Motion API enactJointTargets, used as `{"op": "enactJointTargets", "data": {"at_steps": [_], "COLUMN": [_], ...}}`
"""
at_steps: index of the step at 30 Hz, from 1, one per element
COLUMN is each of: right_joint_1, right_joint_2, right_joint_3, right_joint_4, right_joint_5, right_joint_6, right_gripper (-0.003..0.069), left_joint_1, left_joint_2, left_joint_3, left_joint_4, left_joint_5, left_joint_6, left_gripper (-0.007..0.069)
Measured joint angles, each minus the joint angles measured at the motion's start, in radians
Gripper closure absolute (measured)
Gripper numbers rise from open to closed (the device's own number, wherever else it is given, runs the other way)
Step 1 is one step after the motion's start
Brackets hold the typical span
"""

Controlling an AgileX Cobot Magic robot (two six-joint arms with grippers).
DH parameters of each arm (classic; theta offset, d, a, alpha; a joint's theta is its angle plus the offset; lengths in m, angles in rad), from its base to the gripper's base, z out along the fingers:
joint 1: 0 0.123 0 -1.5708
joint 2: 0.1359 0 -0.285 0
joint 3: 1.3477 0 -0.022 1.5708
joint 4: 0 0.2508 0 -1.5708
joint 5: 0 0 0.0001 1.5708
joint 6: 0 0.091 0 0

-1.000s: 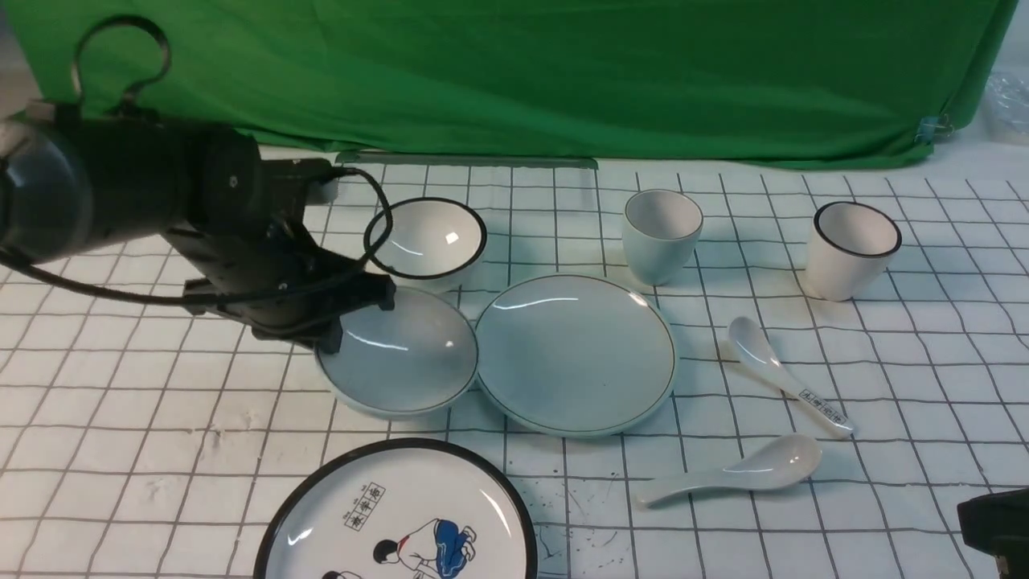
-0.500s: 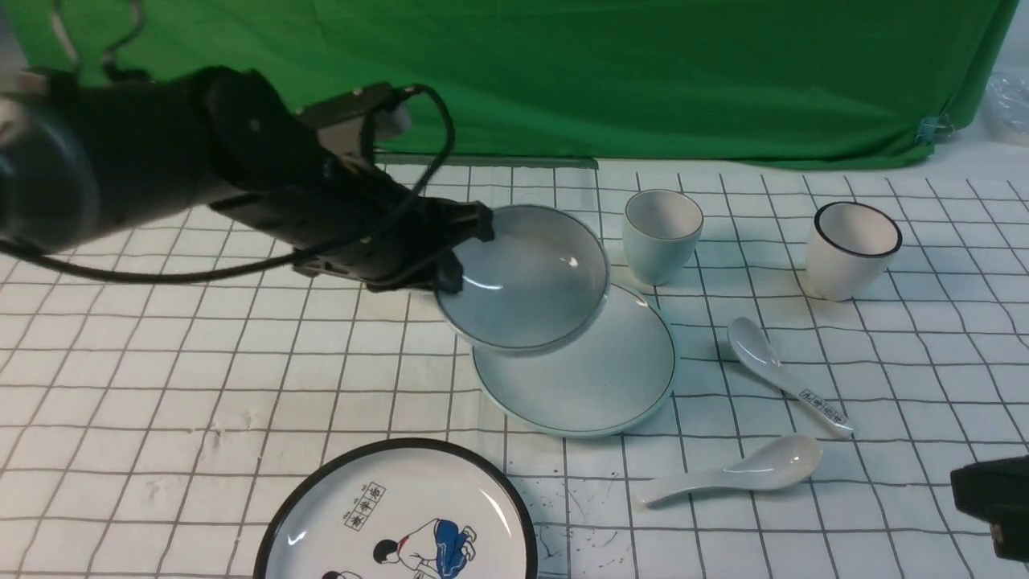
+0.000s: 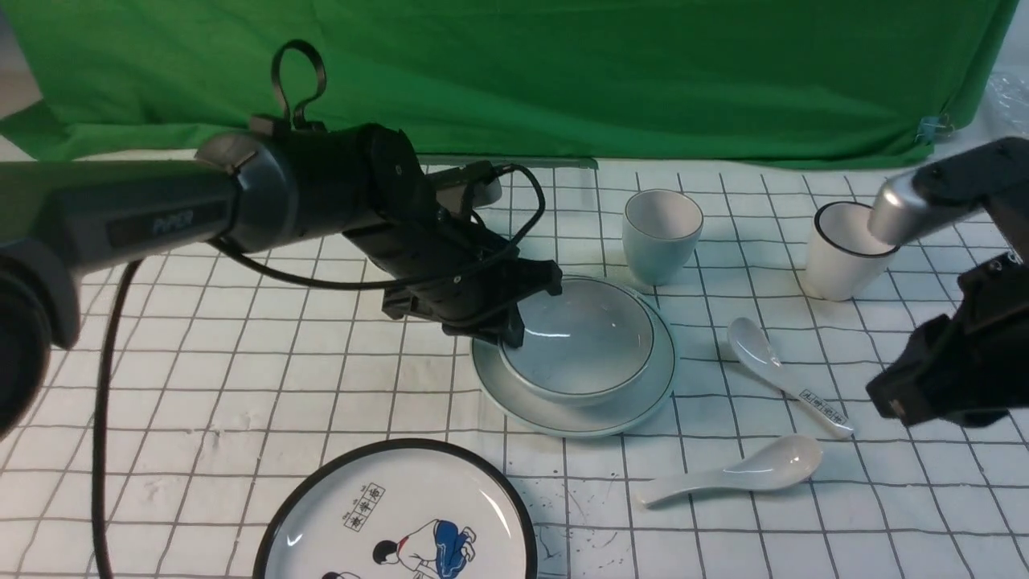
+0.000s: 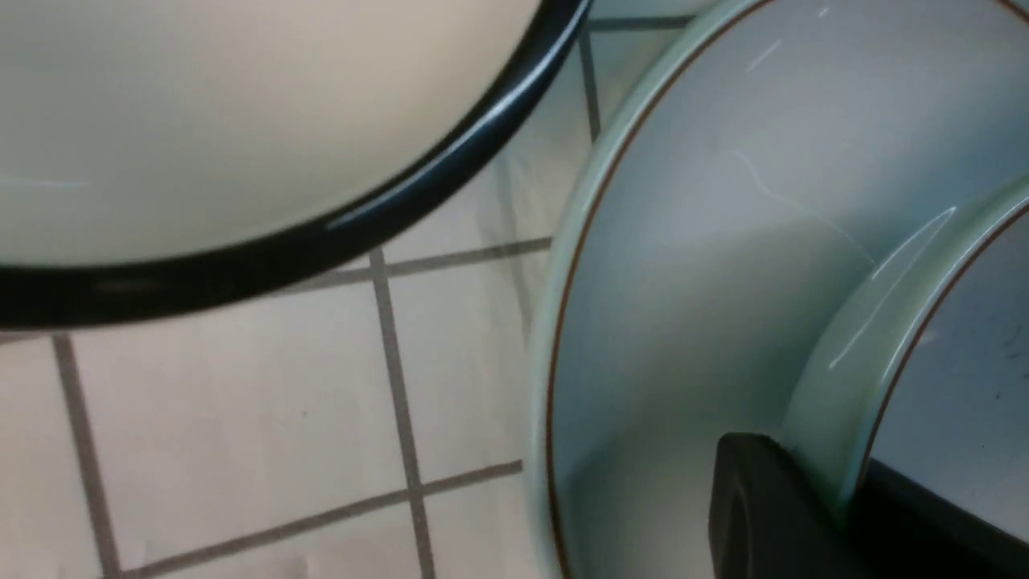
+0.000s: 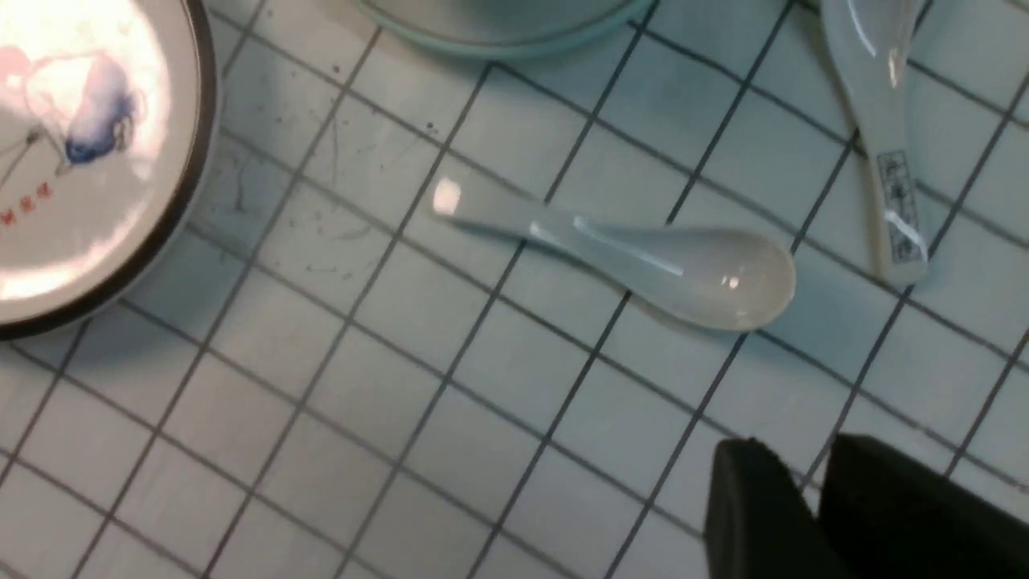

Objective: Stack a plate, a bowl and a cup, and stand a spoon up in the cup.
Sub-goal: Use the left arm to put the blue rice bowl into the blue large plate in the middle

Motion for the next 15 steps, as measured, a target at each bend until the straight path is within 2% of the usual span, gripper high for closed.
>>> {"op": "enactJointTargets", "data": {"at_steps": [4, 8, 12, 14, 15], "right_joint_1": [0.0, -0.006, -0.043, -0.061, -0.063], "right_joint_2": [0.108, 0.208, 0.382, 0.473, 0.49], "right_joint_3": [-0.113, -0.247, -0.439, -0.538, -0.547], "right_joint_4": [0.0, 0.001, 0.002, 0.002, 0.002], "right_joint_5": [-0.04, -0.048, -0.048, -0.048, -0.048], "right_joint_6": [0.023, 0.045, 0.083, 0.1, 0.1], "right_gripper": [0.0351, 0.0303, 0.022, 0.0169, 0.0165], "left_joint_1": [0.0, 0.0, 0.0, 0.0, 0.0], "left_joint_2": [0.001, 0.003, 0.003, 0.003, 0.003], "left_joint_3": [0.0, 0.0, -0.001, -0.003, -0.003], "left_joint_4": [0.0, 0.0, -0.001, -0.001, -0.001], "left_joint_5": [-0.004, -0.009, -0.01, -0.012, -0.013], "left_joint_6": [0.0, 0.0, 0.0, 0.0, 0.0], "left_gripper": [0.0589, 0.0582, 0.0534, 0.0487, 0.0482]}}
